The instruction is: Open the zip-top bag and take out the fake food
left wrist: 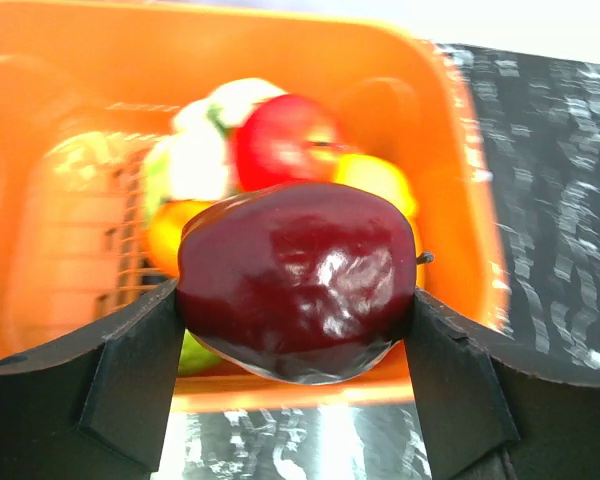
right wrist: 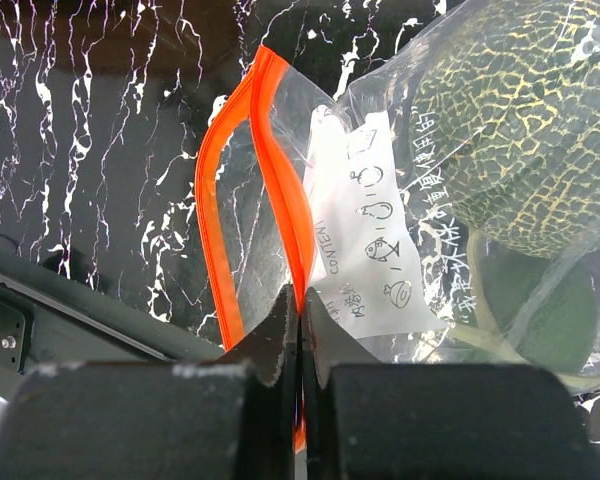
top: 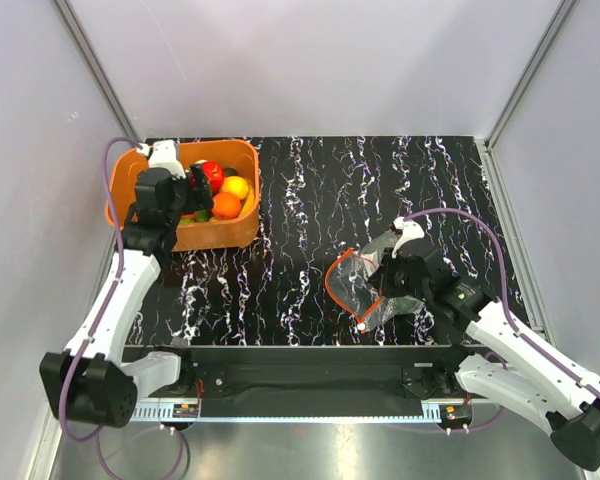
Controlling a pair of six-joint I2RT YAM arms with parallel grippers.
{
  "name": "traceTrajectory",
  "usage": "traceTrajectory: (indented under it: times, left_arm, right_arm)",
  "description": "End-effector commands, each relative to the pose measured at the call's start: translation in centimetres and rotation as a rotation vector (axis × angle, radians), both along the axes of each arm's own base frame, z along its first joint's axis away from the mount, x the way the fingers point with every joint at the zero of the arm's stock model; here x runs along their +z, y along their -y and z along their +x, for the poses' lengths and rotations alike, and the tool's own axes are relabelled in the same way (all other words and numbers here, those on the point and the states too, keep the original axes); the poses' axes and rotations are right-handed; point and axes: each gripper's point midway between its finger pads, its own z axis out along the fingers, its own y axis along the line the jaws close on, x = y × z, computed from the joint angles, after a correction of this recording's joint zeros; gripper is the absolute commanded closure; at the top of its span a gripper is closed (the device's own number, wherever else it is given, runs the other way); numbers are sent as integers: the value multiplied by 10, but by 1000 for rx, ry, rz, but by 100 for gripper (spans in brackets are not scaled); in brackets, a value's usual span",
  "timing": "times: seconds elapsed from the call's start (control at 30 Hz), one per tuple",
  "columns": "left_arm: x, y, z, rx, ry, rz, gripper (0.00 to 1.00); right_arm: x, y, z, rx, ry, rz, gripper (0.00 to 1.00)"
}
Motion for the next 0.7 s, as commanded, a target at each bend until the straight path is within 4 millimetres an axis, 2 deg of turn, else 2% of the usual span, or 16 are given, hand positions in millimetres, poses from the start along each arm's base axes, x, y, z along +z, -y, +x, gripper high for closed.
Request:
traceTrajectory:
  times: [0.0,0.03,0.1,0.13,0.23,0.27,0.43,0.47,0.67]
  left_arm:
    - [13,-23,22,86,39,-24,82]
    - [11,-31,26,107,32,-25,75]
    - [1,-36,31,131,2,-25,52]
    - [-2,-38,32,141,-3,-23,33]
    - [-2,-40,32,150,2,-17,23]
    - [0,-41,32,155,8,-20,15]
    - [4,-43,28,161,16,-14,8]
    - [4,-44,27,165,13,-12,1]
    - [6,-46,25,175,15,-5,1]
  right_arm:
    - [6,-2,2,15,31,13,100]
    - [7,-2,2,16,33,13,100]
    - [8,-2,2,17,33,10,100]
    - [8,-1,1,16,32,9,100]
    - [10,0,1,14,36,6,100]
    - [9,1,1,11,36,5,100]
    - [9,0,2,14,33,5,100]
    - [8,-1,1,17,28,7,100]
    - [10,0,2,14,35,2,100]
